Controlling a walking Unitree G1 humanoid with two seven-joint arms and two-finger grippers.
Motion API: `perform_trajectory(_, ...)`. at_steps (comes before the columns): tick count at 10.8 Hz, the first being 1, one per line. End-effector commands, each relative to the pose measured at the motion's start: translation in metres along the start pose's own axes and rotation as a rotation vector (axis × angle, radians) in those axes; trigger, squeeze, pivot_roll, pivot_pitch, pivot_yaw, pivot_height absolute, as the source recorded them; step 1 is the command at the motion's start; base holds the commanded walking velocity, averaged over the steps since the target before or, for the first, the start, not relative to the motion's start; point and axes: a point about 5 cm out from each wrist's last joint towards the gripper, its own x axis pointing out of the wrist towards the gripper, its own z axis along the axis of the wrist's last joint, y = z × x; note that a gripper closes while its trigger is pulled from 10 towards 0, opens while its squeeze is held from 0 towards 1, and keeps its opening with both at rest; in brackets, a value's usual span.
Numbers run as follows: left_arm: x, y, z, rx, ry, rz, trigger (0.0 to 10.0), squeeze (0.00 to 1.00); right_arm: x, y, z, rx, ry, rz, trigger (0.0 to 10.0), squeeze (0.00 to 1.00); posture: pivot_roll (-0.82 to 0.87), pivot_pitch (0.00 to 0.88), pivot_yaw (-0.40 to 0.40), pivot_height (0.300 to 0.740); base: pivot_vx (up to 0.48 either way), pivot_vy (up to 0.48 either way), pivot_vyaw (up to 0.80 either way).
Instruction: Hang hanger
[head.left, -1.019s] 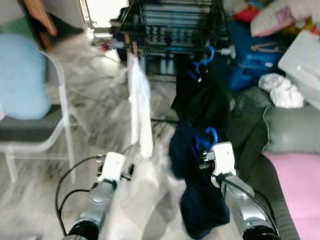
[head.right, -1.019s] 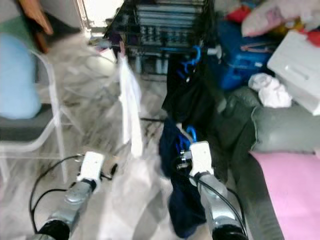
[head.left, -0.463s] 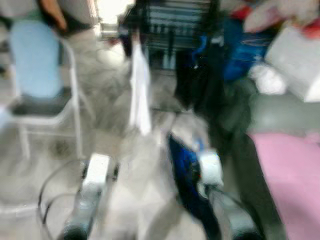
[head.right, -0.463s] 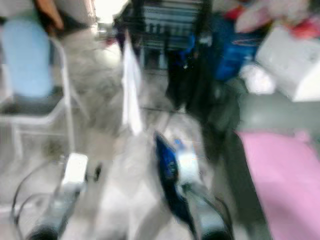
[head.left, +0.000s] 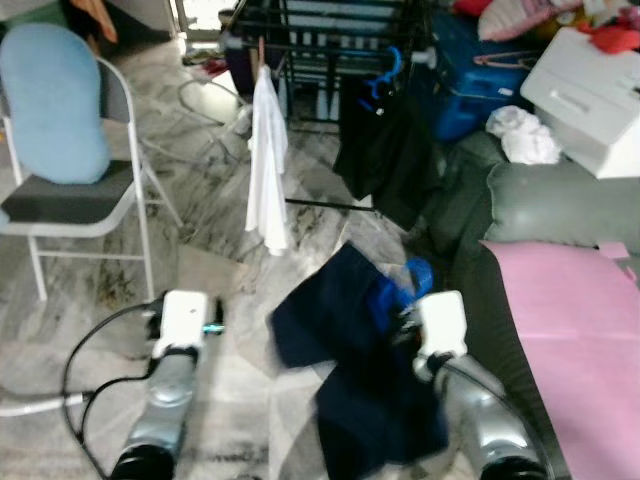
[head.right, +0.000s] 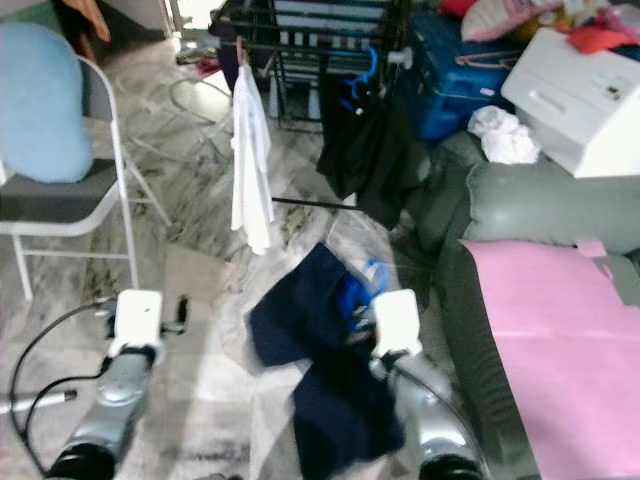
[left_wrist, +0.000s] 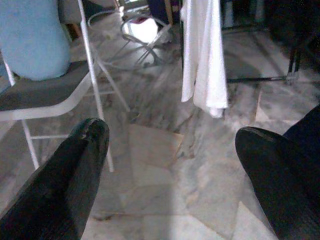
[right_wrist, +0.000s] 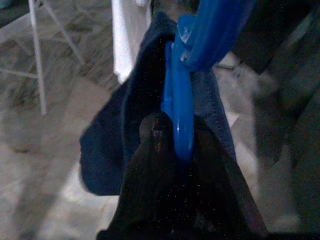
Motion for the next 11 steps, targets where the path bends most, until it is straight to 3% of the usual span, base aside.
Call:
perform_trajectory(1,0.002,0.003,0.001,0.034,-0.007,-0.013,10.0,0.0,0.009,0.008,0.028,-0.038,-0.111,0.017,10.0,0.0,-0.08,0.055,-0.028,0.74,0.0,0.0,0.8)
perform_trajectory(2,0.008,-0.001,0.009,0.019,-0.023,-0.057,10.0,0.0,0.013,0.014,0.038,-0.029,-0.14,0.035,10.0,0.0,-0.08,0.048,-0.035,0.74,0.0,0.0,0.8)
perform_trajectory(4,0.012,-0.015,0.01,-0.022,0.009,-0.136,10.0,0.0,0.013,0.025,0.034,-0.077,-0.121,0.111,10.0,0.0,-0.08,0.038,-0.039,0.74,0.0,0.0,0.8)
perform_trajectory(6,0.02,0.004,0.009,-0.041,0.039,-0.072,10.0,0.0,0.015,0.028,0.034,-0.063,-0.118,0.094,10.0,0.0,-0.08,0.003,-0.049,0.74,0.0,0.0,0.8)
perform_trajectory(10,0.02,-0.017,0.014,-0.062,0.013,-0.118,10.0,0.0,0.024,0.018,0.035,-0.08,-0.108,0.063,10.0,0.0,0.01,0.0,-0.064,0.74,0.0,0.0,0.8)
perform_trajectory(11,0.018,-0.02,0.013,-0.072,0.009,-0.122,10.0,0.0,0.027,0.024,0.039,-0.072,-0.119,0.104,10.0,0.0,0.02,0.0,-0.07,0.74,0.0,0.0,0.8)
